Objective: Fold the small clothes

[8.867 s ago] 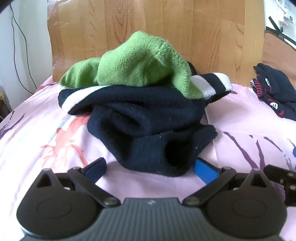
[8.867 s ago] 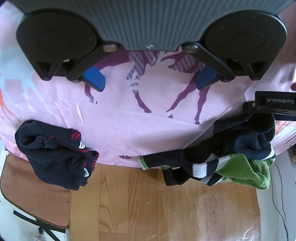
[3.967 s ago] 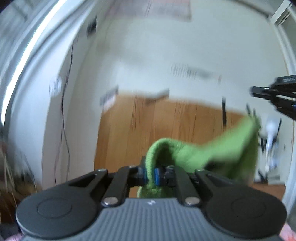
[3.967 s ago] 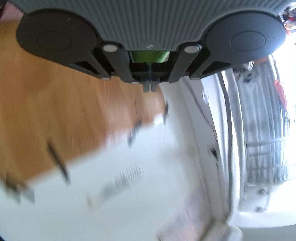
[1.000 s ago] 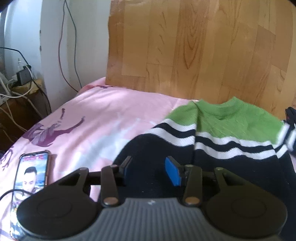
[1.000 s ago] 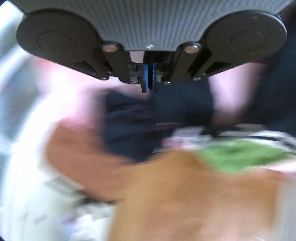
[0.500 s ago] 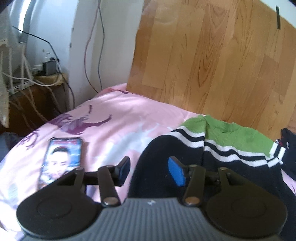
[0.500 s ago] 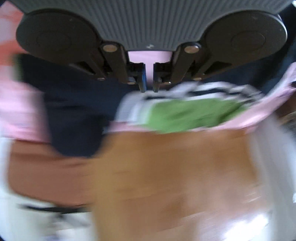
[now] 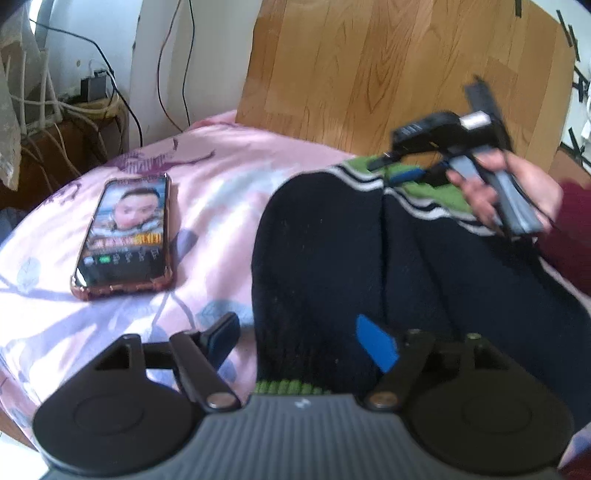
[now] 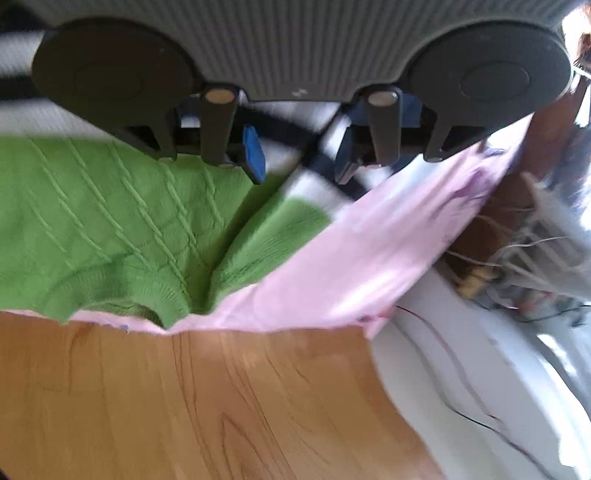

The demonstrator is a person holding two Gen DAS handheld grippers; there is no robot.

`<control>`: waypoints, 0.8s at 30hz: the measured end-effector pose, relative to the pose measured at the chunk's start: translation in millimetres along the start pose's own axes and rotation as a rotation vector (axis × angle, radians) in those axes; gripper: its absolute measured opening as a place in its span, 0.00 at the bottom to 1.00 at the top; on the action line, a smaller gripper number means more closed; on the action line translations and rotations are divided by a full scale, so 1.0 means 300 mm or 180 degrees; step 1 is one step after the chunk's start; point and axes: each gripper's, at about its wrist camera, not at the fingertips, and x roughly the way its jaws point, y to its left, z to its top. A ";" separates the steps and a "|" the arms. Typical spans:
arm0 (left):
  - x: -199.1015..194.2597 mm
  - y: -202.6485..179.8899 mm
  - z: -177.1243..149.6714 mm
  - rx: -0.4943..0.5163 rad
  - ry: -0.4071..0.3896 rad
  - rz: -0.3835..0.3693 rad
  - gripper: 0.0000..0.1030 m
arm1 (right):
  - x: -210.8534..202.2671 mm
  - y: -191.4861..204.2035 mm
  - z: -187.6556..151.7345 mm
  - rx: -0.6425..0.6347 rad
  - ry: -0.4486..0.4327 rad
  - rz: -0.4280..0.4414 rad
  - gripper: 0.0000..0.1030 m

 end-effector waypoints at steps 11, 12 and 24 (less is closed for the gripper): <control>0.038 0.167 0.187 -0.0585 -0.0412 0.0170 0.14 | 0.212 0.193 0.241 -0.0350 -0.0200 0.0198 0.06; 0.043 0.185 0.197 -0.0667 -0.0400 0.0171 0.15 | 0.253 0.197 0.255 -0.0331 -0.0142 0.0185 0.07; -0.042 0.134 0.098 -0.0425 -0.0248 -0.0338 0.47 | 0.066 0.033 0.150 0.0086 -0.0016 0.0256 0.37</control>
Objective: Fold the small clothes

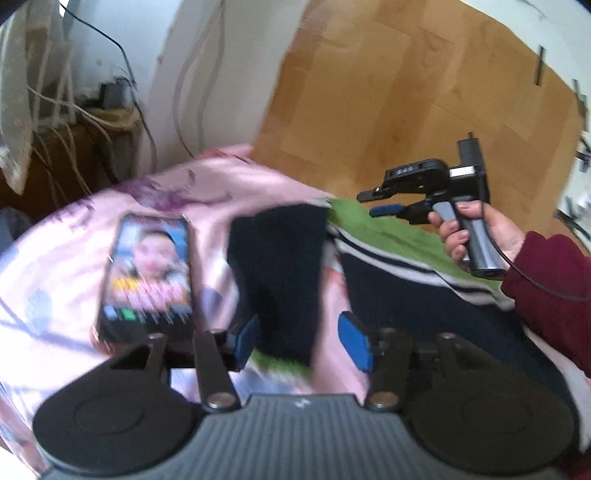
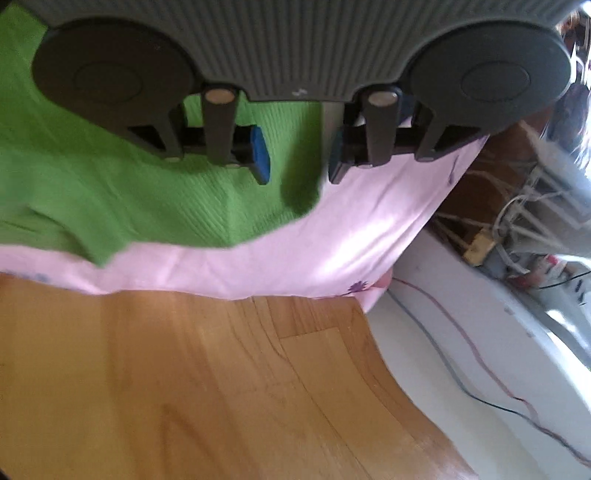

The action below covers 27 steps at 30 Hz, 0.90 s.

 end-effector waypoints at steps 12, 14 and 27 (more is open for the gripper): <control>0.015 -0.059 -0.124 -0.0470 0.0738 -0.0846 0.47 | -0.480 0.090 -0.536 -0.0696 0.0204 0.0554 0.37; 0.024 -0.081 -0.138 -0.0521 0.0798 -0.0933 0.47 | -0.578 0.066 -0.609 -0.0703 0.0092 0.0555 0.37; 0.071 -0.124 -0.108 -0.0707 0.0934 -0.0720 0.13 | -1.012 -0.284 -1.012 0.0058 -0.0619 -0.0534 0.42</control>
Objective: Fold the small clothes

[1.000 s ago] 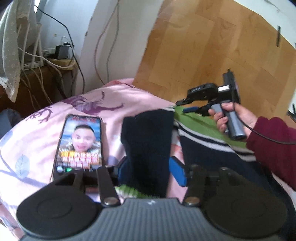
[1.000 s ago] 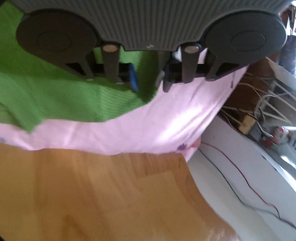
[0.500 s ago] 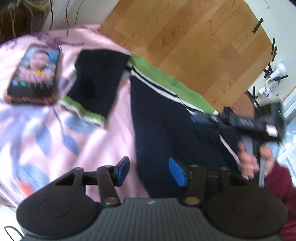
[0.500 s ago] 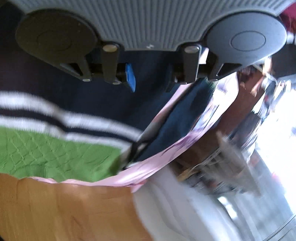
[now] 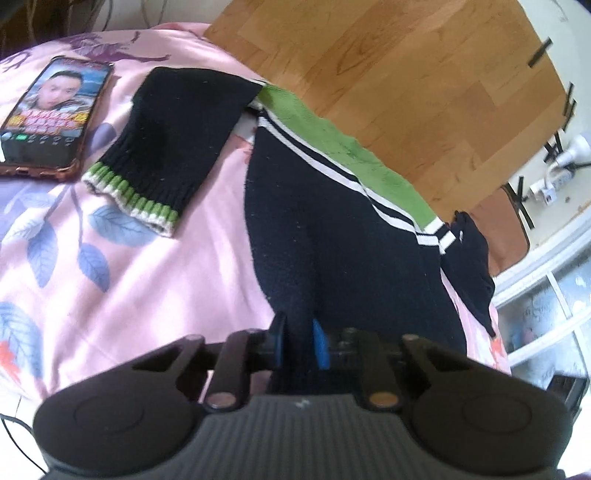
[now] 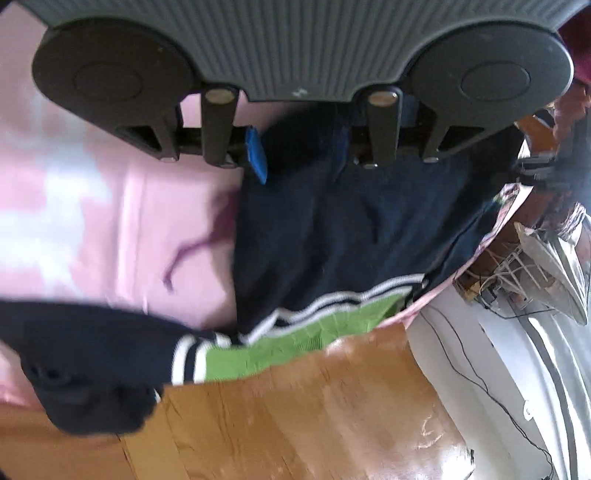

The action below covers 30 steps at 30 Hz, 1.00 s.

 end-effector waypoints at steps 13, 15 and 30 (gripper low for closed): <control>-0.155 0.060 0.058 -0.0174 -0.0403 0.0433 0.06 | -0.086 -0.073 0.046 -0.0077 -0.0275 0.0277 0.42; -0.142 0.074 0.046 -0.0261 -0.0320 0.0329 0.19 | -0.066 -0.124 0.025 0.0139 -0.0197 0.0290 0.47; -0.107 -0.019 0.032 0.0164 0.0062 0.0115 0.12 | -0.118 0.031 0.013 0.0309 -0.0010 0.0936 0.13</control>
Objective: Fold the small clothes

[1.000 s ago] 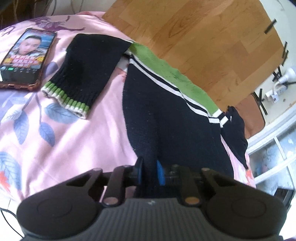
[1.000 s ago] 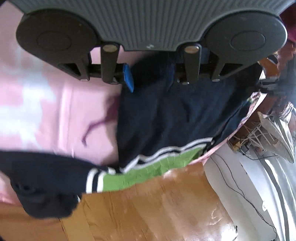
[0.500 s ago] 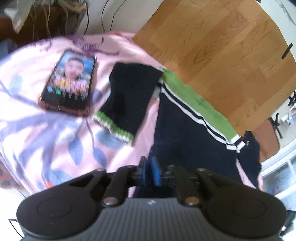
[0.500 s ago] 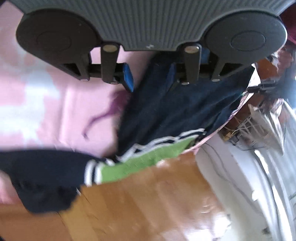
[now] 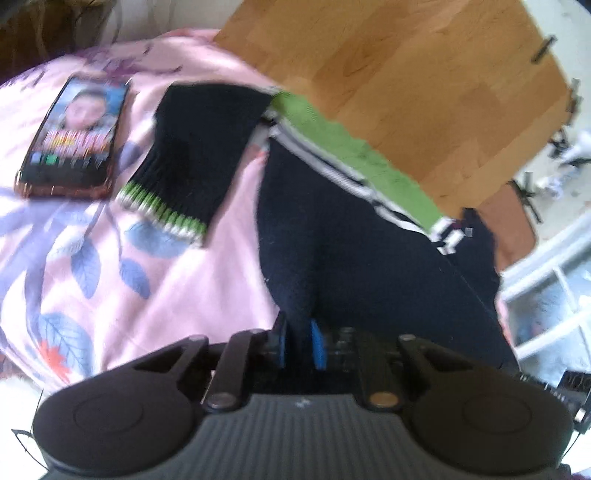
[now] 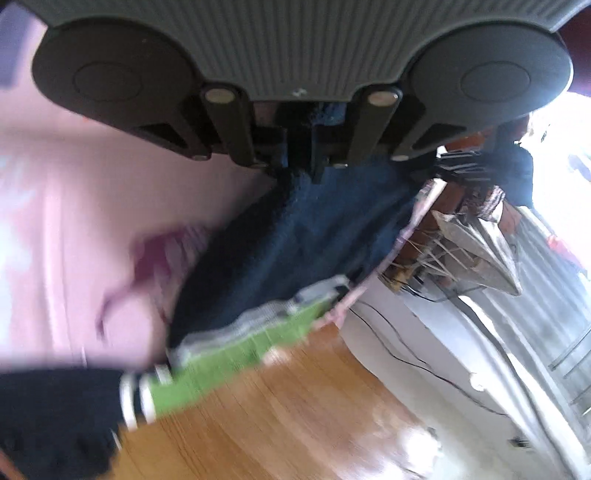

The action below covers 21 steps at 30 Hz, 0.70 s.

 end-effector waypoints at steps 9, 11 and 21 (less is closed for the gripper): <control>0.018 0.062 -0.010 0.0081 0.0254 0.0348 0.21 | 0.055 0.013 -0.008 -0.0479 0.0873 -0.0561 0.26; -0.032 0.061 0.023 0.0133 -0.0019 0.0465 0.32 | 0.007 -0.027 0.035 -0.0300 0.0634 -0.0610 0.32; 0.207 -0.173 0.256 0.0524 -0.0380 0.0292 0.35 | -0.257 -0.404 0.239 0.1426 -0.1346 -0.1599 0.34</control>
